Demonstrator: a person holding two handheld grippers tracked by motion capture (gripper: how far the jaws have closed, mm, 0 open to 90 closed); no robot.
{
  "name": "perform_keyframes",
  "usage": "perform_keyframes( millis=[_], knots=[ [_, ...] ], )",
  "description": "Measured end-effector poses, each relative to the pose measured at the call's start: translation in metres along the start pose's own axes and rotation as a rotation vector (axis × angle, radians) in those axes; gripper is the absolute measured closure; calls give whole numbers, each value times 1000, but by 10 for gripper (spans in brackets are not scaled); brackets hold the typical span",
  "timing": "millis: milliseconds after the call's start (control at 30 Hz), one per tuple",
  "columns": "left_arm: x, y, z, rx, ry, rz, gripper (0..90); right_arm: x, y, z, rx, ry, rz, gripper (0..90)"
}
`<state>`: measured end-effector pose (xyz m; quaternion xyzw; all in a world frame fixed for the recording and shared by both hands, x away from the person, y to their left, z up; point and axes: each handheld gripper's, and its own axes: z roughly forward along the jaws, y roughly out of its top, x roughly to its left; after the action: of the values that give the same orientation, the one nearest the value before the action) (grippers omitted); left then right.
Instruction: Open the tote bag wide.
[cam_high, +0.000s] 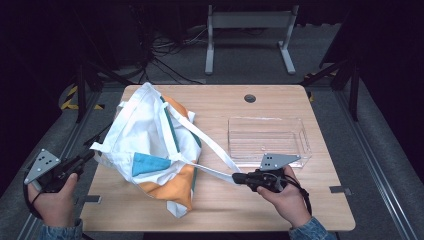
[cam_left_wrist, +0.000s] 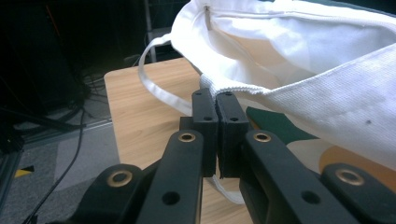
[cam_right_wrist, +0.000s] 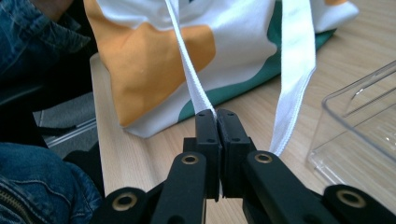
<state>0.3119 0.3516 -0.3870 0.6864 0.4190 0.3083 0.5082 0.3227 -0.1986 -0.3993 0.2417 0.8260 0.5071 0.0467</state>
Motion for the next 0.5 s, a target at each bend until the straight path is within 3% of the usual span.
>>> perform_keyframes(
  millis=[233,500],
  knots=[
    [-10,4,2,-31,-39,40,882,0,1,15,53,0,-8,867],
    [-18,7,7,-47,-77,52,881,-1,23,20,30,17,-27,686]
  ],
)
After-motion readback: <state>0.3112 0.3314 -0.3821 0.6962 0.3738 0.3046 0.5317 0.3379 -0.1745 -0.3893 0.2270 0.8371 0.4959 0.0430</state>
